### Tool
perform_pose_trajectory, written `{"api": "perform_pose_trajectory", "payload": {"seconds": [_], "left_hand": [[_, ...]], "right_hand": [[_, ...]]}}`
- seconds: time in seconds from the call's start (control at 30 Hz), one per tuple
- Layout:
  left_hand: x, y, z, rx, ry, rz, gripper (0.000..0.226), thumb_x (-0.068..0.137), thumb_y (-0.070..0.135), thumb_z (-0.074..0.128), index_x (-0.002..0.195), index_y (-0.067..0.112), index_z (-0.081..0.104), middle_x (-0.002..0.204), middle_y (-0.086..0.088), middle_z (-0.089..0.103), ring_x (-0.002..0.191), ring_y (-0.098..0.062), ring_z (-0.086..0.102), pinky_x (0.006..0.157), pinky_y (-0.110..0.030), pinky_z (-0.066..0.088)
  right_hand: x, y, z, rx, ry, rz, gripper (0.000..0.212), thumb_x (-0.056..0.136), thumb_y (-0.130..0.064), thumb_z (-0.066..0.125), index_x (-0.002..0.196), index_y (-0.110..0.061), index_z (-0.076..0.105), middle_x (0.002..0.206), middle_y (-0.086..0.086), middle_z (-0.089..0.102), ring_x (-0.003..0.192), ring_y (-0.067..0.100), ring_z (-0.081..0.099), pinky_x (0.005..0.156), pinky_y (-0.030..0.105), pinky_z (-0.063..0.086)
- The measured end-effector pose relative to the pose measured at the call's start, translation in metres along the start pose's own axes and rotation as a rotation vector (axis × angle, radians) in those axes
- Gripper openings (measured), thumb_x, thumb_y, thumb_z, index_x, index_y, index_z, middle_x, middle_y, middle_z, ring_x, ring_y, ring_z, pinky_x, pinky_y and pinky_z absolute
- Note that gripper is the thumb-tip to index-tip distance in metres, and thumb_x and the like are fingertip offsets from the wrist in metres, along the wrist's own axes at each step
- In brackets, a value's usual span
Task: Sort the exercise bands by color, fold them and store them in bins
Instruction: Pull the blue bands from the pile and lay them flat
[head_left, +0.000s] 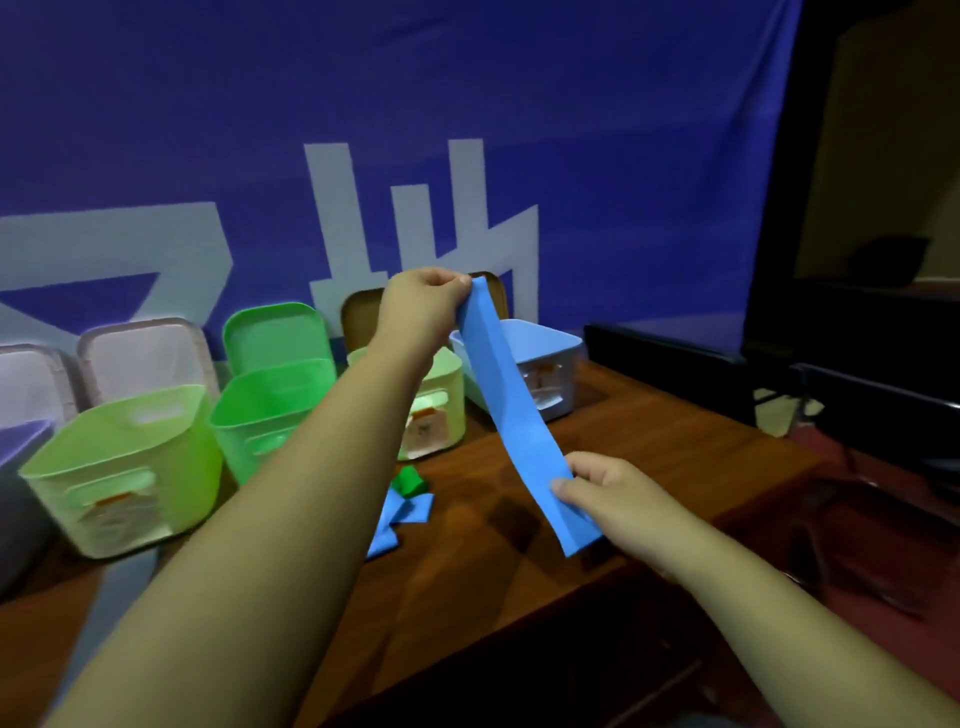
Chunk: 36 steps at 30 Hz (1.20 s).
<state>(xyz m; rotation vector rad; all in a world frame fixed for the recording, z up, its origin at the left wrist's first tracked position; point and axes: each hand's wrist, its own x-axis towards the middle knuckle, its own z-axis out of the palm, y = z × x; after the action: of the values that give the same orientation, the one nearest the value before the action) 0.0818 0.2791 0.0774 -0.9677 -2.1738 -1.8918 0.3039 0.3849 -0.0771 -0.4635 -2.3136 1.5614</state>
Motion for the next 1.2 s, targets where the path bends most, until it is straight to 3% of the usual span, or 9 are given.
{"api": "perform_pose_trajectory", "payload": {"seconds": [0.13, 0.3, 0.43, 0.6, 0.7, 0.8, 0.9, 1.07, 1.2], "left_hand": [[-0.003, -0.034, 0.072, 0.021, 0.017, -0.048, 0.014, 0.096, 0.031, 0.069, 0.086, 0.027, 0.078, 0.094, 0.006, 0.077, 0.093, -0.018, 0.071, 0.081, -0.029, 0.056], [-0.021, -0.076, 0.143, 0.126, 0.005, -0.103, 0.017, 0.102, 0.031, 0.063, 0.098, 0.021, 0.076, 0.099, 0.000, 0.074, 0.092, -0.021, 0.066, 0.078, -0.029, 0.049], [-0.028, -0.108, 0.175, 0.079, 0.010, -0.219, 0.016, 0.103, 0.030, 0.064, 0.094, 0.021, 0.074, 0.089, -0.003, 0.074, 0.070, -0.026, 0.075, 0.065, -0.042, 0.066], [-0.031, -0.131, 0.193, 0.159, 0.003, -0.270, 0.012, 0.103, 0.025, 0.068, 0.099, 0.014, 0.071, 0.087, -0.006, 0.072, 0.059, -0.021, 0.075, 0.045, -0.022, 0.054], [-0.030, -0.145, 0.199, 0.265, -0.042, -0.253, 0.012, 0.101, 0.024, 0.071, 0.101, 0.012, 0.070, 0.084, -0.005, 0.071, 0.058, -0.022, 0.074, 0.053, -0.030, 0.061], [-0.025, -0.155, 0.202, 0.397, -0.065, -0.166, 0.008, 0.096, 0.018, 0.069, 0.099, 0.010, 0.071, 0.088, -0.010, 0.074, 0.067, -0.027, 0.075, 0.071, -0.042, 0.065], [-0.026, -0.156, 0.205, 0.525, -0.116, -0.079, 0.012, 0.095, 0.016, 0.067, 0.103, 0.007, 0.068, 0.100, -0.007, 0.069, 0.087, -0.022, 0.065, 0.073, -0.036, 0.052], [-0.033, -0.158, 0.208, 0.702, -0.182, -0.010, 0.023, 0.096, 0.010, 0.064, 0.118, 0.002, 0.063, 0.119, -0.018, 0.060, 0.108, -0.036, 0.059, 0.076, -0.038, 0.041], [-0.035, -0.159, 0.204, 0.770, -0.232, 0.039, 0.026, 0.096, 0.009, 0.059, 0.121, 0.007, 0.068, 0.120, -0.015, 0.059, 0.104, -0.033, 0.059, 0.074, -0.037, 0.041]], "right_hand": [[-0.012, 0.025, -0.050, -0.170, 0.082, 0.074, 0.013, 0.100, -0.025, 0.061, 0.098, -0.026, 0.073, 0.080, 0.001, 0.073, 0.067, 0.013, 0.066, 0.055, 0.032, 0.051], [-0.016, 0.049, -0.094, -0.332, 0.145, 0.119, 0.008, 0.102, -0.029, 0.062, 0.105, -0.029, 0.070, 0.087, 0.004, 0.075, 0.061, 0.009, 0.063, 0.050, 0.025, 0.049], [-0.012, 0.063, -0.112, -0.414, 0.153, 0.140, 0.008, 0.103, -0.034, 0.065, 0.109, -0.033, 0.070, 0.090, -0.009, 0.074, 0.056, -0.007, 0.063, 0.048, 0.014, 0.043], [-0.004, 0.072, -0.124, -0.453, 0.147, 0.175, 0.022, 0.100, -0.038, 0.070, 0.122, -0.032, 0.071, 0.090, -0.004, 0.073, 0.077, 0.024, 0.075, 0.063, 0.040, 0.062], [0.001, 0.080, -0.127, -0.410, 0.147, 0.165, 0.033, 0.098, -0.039, 0.074, 0.129, -0.032, 0.067, 0.091, -0.005, 0.071, 0.071, 0.020, 0.074, 0.056, 0.032, 0.058], [0.002, 0.088, -0.129, -0.390, 0.136, 0.155, 0.030, 0.097, -0.036, 0.075, 0.126, -0.033, 0.068, 0.092, -0.005, 0.071, 0.058, 0.004, 0.066, 0.053, 0.017, 0.049], [-0.001, 0.092, -0.129, -0.354, 0.124, 0.124, 0.023, 0.097, -0.034, 0.075, 0.119, -0.036, 0.068, 0.094, -0.002, 0.071, 0.058, 0.000, 0.063, 0.054, 0.016, 0.049], [-0.006, 0.088, -0.125, -0.419, 0.141, 0.132, 0.022, 0.097, -0.037, 0.072, 0.118, -0.038, 0.067, 0.095, -0.010, 0.069, 0.076, 0.004, 0.065, 0.064, 0.023, 0.050], [-0.008, 0.080, -0.116, -0.616, 0.191, 0.159, 0.035, 0.100, -0.043, 0.068, 0.132, -0.034, 0.062, 0.113, -0.011, 0.053, 0.089, 0.006, 0.060, 0.066, 0.020, 0.043]]}}
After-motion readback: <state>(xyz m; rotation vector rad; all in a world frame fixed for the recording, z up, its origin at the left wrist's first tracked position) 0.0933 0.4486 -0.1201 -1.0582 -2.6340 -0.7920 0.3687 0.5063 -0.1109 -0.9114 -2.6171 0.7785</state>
